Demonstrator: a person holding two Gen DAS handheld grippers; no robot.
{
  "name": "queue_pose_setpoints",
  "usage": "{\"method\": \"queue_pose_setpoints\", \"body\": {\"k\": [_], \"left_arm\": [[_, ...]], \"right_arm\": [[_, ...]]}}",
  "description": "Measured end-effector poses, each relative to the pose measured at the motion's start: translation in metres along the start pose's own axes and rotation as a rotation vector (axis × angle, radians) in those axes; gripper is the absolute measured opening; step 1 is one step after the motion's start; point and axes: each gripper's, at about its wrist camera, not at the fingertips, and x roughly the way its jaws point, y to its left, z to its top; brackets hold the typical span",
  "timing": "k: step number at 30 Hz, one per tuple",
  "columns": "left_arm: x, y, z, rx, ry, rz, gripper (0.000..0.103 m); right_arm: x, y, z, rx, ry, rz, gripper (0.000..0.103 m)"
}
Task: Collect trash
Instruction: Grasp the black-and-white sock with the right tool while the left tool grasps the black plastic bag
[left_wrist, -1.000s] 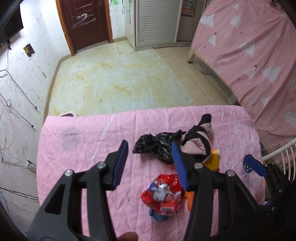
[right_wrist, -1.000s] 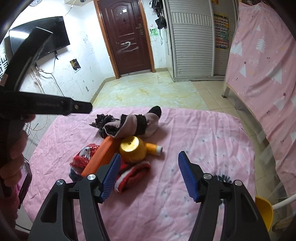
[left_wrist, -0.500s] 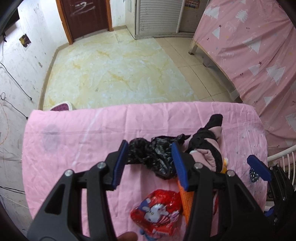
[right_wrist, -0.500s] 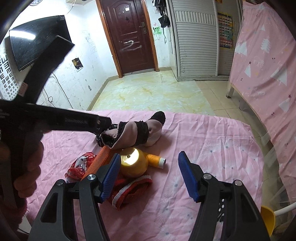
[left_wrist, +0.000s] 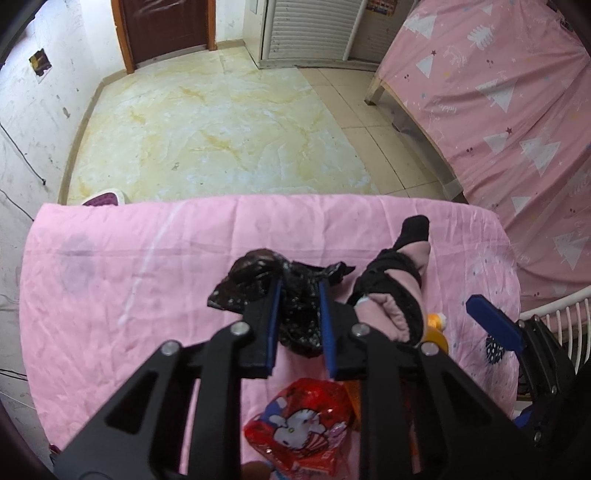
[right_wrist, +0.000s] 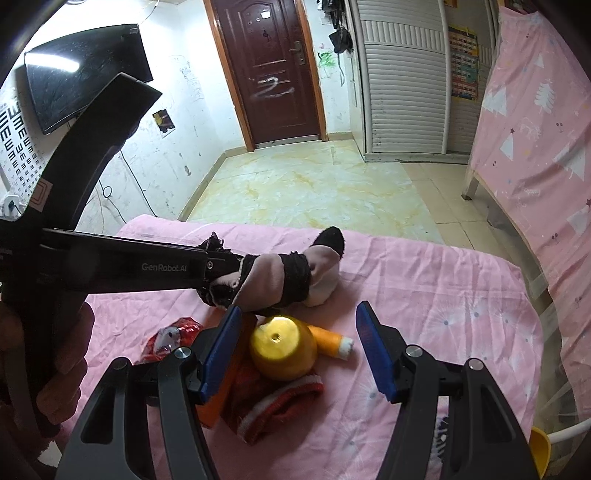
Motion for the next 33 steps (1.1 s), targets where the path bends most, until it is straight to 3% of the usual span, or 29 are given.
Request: {"method": "queue_pose_setpoints", "body": {"k": [16,25,32,33], "left_arm": [[-0.012,0.032,0.002,-0.043,-0.024,0.030,0.013],[-0.017,0.055,0.002,-0.073,-0.028,0.057,0.013],[-0.018,0.064,0.005,-0.094,-0.035,0.077,0.013],[-0.019,0.064,0.004,-0.094,-0.035,0.079,0.013]], "right_arm": [[0.037,0.030,0.041,-0.076,0.015,0.000,0.068],[0.074,0.035,0.054,-0.061,0.095,-0.018,0.076],[0.093,0.032,0.052,-0.034,0.142,0.017,0.076],[0.094,0.032,0.051,-0.033,0.147,0.024,0.072]]}}
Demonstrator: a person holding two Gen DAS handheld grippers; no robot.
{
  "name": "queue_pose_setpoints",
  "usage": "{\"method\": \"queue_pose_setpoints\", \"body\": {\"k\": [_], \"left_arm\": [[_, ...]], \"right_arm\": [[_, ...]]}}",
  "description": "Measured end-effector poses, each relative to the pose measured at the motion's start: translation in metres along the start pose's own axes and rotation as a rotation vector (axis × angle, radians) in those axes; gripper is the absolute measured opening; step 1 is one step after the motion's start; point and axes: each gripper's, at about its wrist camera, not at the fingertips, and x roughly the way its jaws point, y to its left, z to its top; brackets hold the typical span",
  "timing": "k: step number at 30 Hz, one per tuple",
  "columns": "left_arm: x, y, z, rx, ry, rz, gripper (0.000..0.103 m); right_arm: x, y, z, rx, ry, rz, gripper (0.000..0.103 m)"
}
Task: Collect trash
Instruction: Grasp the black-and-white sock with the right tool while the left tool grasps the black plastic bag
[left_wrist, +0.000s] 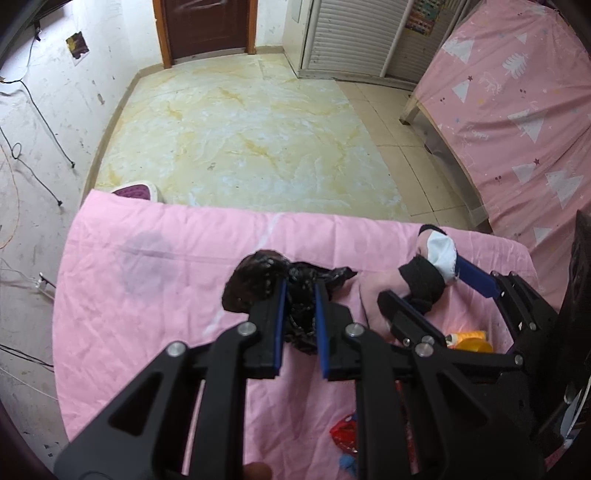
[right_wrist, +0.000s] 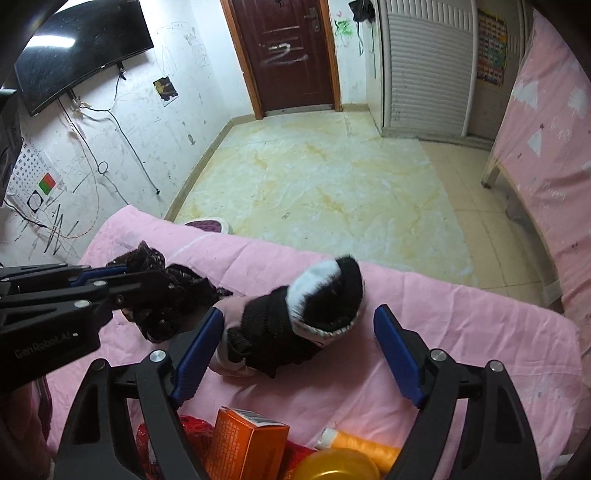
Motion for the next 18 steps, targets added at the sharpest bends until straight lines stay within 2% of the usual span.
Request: {"method": "queue_pose_setpoints", "body": {"k": [1,2,6,9,18], "left_arm": [[0.000,0.001,0.000,-0.001,0.001,0.002,0.013],[0.000,0.001,0.000,-0.002,0.002,0.002,0.013],[0.001,0.001,0.000,-0.010,0.003,0.009,0.013],[-0.001,-0.001,-0.001,-0.015,-0.001,0.014,0.013],[-0.029,-0.014,-0.011,0.005,-0.049,0.019,0.013]], "right_arm": [[0.001,0.001,-0.001,-0.003,0.003,0.013,0.067],[0.001,0.001,-0.001,-0.005,0.006,0.030,0.056],[-0.002,0.004,-0.002,-0.009,-0.002,0.052,0.047],[-0.011,0.004,-0.003,0.001,-0.028,0.056,0.044],[-0.064,-0.011,-0.010,0.028,-0.136,0.071,0.044]]}}
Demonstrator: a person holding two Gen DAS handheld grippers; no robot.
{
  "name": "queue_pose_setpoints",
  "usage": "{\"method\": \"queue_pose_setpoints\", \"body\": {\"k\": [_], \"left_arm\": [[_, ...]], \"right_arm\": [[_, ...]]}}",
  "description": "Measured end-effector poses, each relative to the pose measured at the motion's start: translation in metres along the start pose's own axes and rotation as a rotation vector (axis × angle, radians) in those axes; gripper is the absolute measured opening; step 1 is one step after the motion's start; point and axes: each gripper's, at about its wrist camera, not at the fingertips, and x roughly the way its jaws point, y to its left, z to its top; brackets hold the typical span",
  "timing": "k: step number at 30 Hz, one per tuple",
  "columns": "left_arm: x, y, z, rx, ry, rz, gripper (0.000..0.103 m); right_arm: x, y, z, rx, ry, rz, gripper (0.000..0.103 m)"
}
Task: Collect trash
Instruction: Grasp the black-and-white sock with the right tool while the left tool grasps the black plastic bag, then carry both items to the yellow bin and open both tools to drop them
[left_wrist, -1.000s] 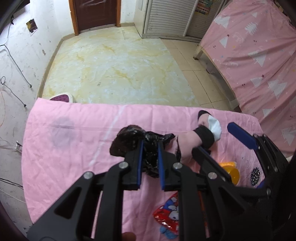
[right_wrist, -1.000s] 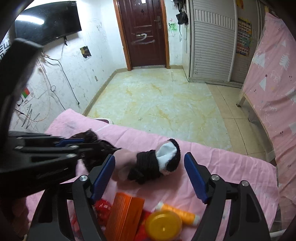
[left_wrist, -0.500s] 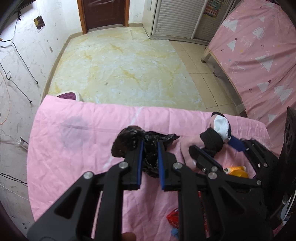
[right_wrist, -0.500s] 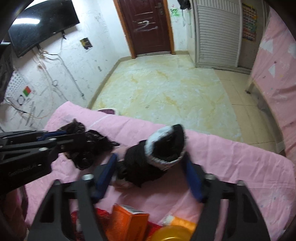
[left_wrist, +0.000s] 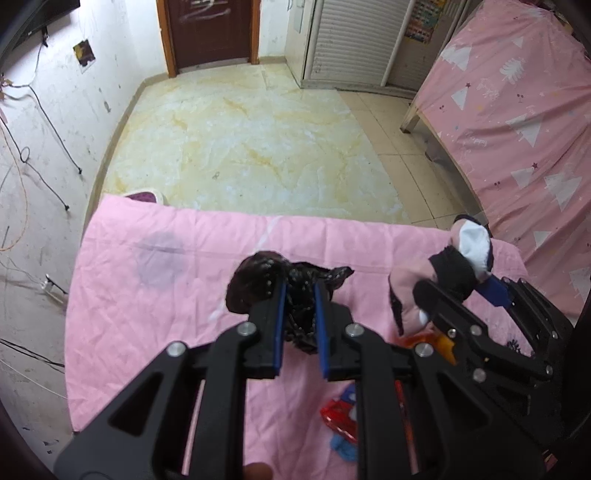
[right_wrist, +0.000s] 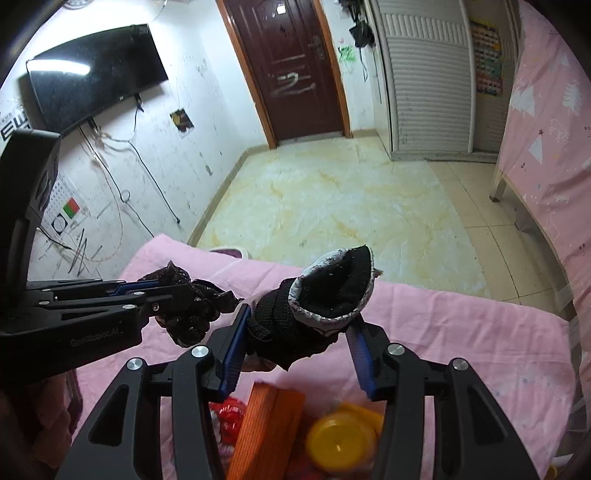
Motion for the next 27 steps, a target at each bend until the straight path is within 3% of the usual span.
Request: {"method": "queue_pose_setpoints", "body": {"k": [8,15,24,27], "left_arm": [[-0.033,-0.032,-0.014,0.048,-0.054,0.000,0.013],[-0.056,-0.089,-0.032,0.131,-0.085,-0.019,0.013],[-0.067,-0.179,-0.064,0.263,-0.074,-0.106,0.013],[-0.069,-0.207,-0.076,0.310,-0.071,-0.141,0.014]], "right_arm": [[-0.059,-0.016,-0.013,0.023,-0.089,-0.012,0.044],[-0.112,-0.051,-0.038,0.077,-0.163,-0.037,0.044],[-0.179,-0.115,-0.098,0.191,-0.243,-0.116,0.044],[-0.201,-0.137,-0.124,0.227,-0.267,-0.179,0.044]]}}
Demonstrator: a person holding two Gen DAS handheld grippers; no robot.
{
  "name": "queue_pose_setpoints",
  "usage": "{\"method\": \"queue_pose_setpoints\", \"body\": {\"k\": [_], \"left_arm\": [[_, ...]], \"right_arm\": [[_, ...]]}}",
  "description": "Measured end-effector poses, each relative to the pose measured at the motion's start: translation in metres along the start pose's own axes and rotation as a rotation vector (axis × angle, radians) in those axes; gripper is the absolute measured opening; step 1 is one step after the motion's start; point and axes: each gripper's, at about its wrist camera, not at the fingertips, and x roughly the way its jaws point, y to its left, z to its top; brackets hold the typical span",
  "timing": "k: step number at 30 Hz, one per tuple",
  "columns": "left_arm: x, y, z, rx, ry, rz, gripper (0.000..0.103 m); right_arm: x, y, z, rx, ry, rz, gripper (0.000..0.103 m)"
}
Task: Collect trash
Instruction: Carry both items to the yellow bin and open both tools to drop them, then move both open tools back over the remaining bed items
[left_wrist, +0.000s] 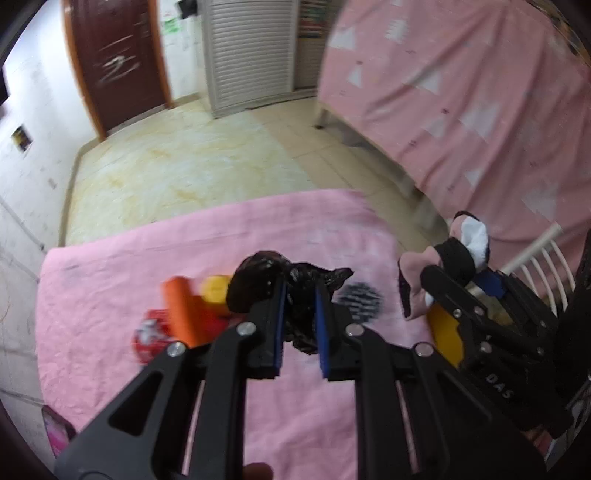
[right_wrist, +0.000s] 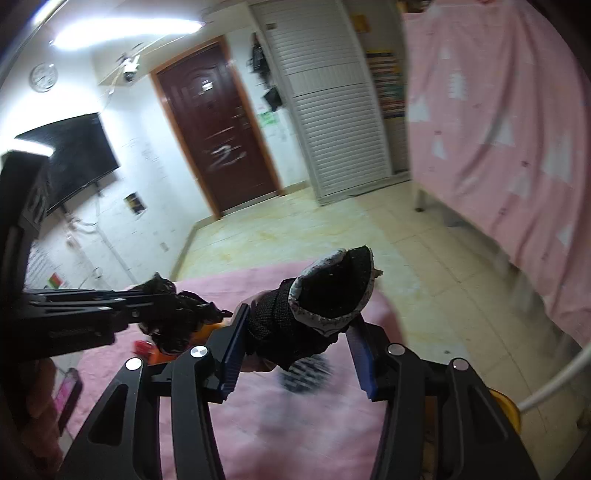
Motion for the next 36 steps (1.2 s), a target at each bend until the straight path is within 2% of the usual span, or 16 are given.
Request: {"method": "queue_pose_setpoints", "body": {"k": [3,9,16,22,23,25,26,31,36], "left_arm": [[0.006,-0.038,-0.003,0.063,0.010,-0.033,0.013],[0.026,-0.089,-0.010,0.147,0.042,-0.063,0.013],[0.050,-0.139,-0.021,0.225,0.092,-0.097,0.013],[0.059,-0.180,-0.030,0.303,0.119,-0.118,0.014],[0.060,-0.185,-0.030,0.310,0.121,-0.119,0.017],[0.060,-0.194,-0.029,0.322,0.123,-0.127,0.043],[0.059,-0.196,-0.028,0.324,0.119,-0.130,0.048],[0.056,-0.198,-0.030,0.327,0.117,-0.137,0.049],[0.048,-0.183,-0.030,0.304,0.104,-0.139,0.049]], "right_arm": [[-0.018,-0.023,-0.011,0.027,-0.024,-0.056,0.044],[-0.047,-0.070,-0.039,0.056,-0.047,-0.179,0.044],[-0.056,-0.106,-0.068,0.083,-0.012,-0.248,0.045],[-0.054,-0.116,-0.087,0.062,0.037,-0.294,0.054],[-0.054,-0.118,-0.090,0.064,0.042,-0.300,0.060],[-0.054,-0.122,-0.094,0.076,0.045,-0.307,0.067],[-0.056,-0.124,-0.097,0.085,0.041,-0.304,0.069],[-0.058,-0.131,-0.101,0.117,0.040,-0.295,0.069],[-0.057,-0.124,-0.097,0.116,0.035,-0.285,0.069]]}}
